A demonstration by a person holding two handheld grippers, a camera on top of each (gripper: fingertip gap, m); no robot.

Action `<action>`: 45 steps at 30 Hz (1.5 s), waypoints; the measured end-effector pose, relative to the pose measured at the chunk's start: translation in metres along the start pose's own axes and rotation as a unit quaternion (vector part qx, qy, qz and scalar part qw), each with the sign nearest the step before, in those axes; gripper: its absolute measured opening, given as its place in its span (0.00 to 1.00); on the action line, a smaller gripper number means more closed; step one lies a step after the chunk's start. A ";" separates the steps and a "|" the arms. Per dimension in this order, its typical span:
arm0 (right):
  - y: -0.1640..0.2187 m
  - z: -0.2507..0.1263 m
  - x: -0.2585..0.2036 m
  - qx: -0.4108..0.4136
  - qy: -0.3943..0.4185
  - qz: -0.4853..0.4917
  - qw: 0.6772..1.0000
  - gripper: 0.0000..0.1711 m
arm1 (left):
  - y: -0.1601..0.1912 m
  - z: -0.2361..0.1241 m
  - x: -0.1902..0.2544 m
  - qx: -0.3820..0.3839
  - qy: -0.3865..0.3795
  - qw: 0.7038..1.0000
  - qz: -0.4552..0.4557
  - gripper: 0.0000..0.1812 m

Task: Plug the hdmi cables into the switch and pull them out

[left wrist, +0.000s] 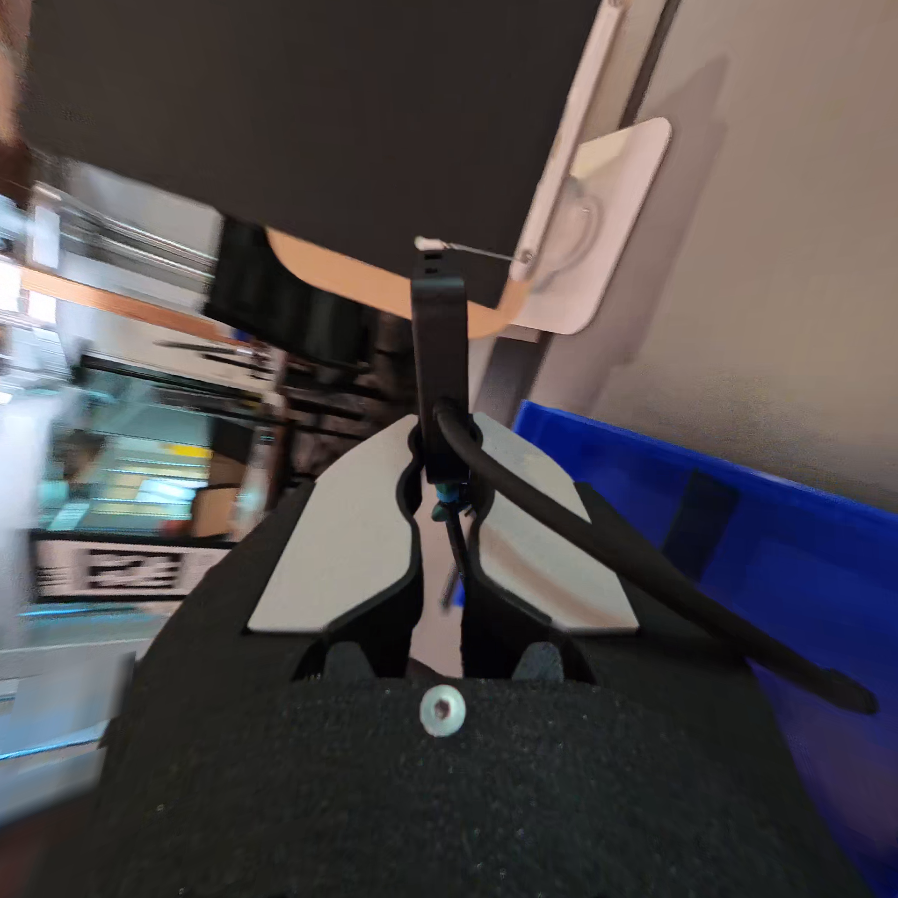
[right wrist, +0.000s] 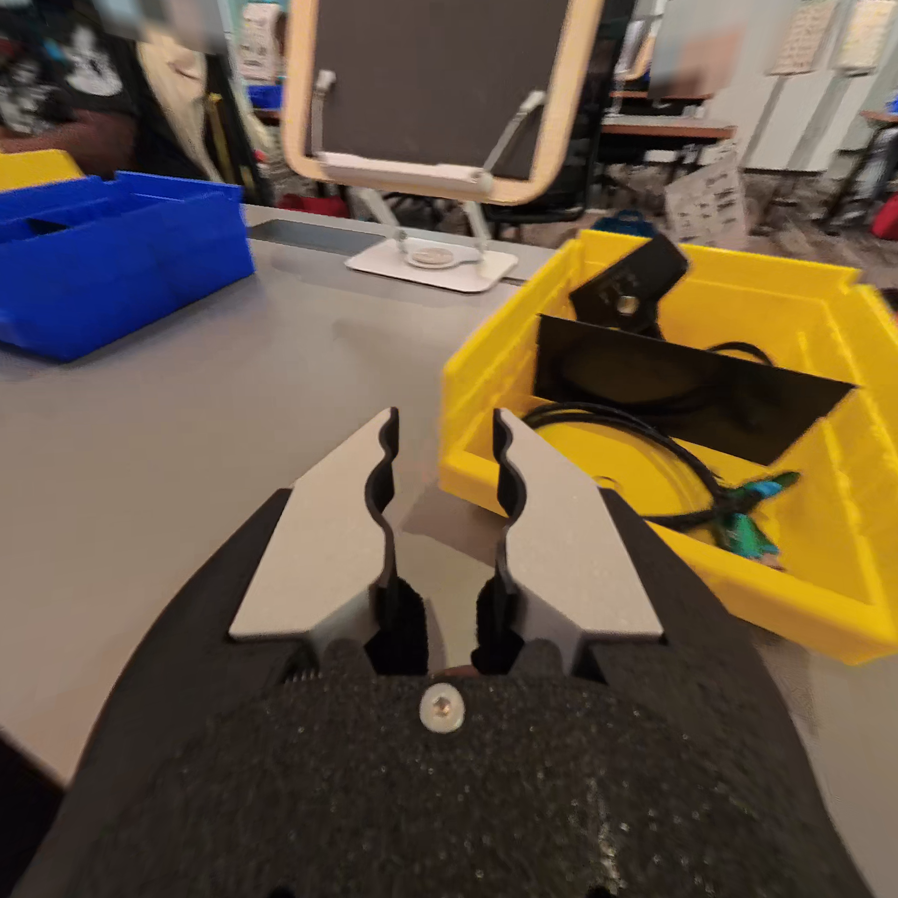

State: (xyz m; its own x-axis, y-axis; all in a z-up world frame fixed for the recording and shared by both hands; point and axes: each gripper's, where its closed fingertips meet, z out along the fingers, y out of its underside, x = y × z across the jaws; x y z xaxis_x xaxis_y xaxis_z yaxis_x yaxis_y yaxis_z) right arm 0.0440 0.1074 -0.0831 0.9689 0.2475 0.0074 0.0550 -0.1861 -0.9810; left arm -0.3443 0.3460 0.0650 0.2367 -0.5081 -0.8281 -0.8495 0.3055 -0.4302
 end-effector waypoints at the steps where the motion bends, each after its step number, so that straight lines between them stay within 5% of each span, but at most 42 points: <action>1: -0.005 0.001 -0.015 -0.006 -0.029 0.011 1.000 0.23 | -0.017 -0.014 0.000 -0.004 -0.041 0.998 0.045 0.08; 5: -0.040 0.013 -0.085 0.010 -0.159 0.051 0.986 0.27 | -0.088 -0.051 0.042 0.005 -0.161 0.964 0.211 0.08; 11: -0.078 0.040 -0.175 0.033 -0.308 0.028 0.950 0.43 | -0.161 -0.048 0.157 0.083 -0.132 0.960 0.231 0.08; 29: -0.047 0.051 -0.189 0.011 -0.356 0.005 0.934 0.42 | -0.173 -0.046 0.250 0.119 -0.034 0.980 0.158 0.09; 36: -0.035 0.039 -0.184 -0.005 -0.429 0.083 0.899 0.42 | -0.166 -0.079 0.242 0.180 0.175 0.962 -0.112 0.14; 41: -0.033 0.037 -0.177 0.000 -0.450 0.123 0.885 0.42 | -0.154 -0.089 0.229 0.203 0.334 0.855 -0.339 0.21; 45: -0.042 0.026 -0.188 0.018 -0.488 0.124 0.864 0.41 | -0.136 -0.073 0.257 0.180 0.379 0.839 -0.348 0.19</action>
State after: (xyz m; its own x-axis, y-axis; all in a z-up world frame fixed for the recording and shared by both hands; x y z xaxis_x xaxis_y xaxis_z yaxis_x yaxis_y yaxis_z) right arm -0.1470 0.0931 -0.0487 0.2837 0.8913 -0.3537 -0.1487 -0.3235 -0.9345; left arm -0.2026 0.1150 -0.0629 0.1330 -0.9882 0.0755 -0.4011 -0.1234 -0.9077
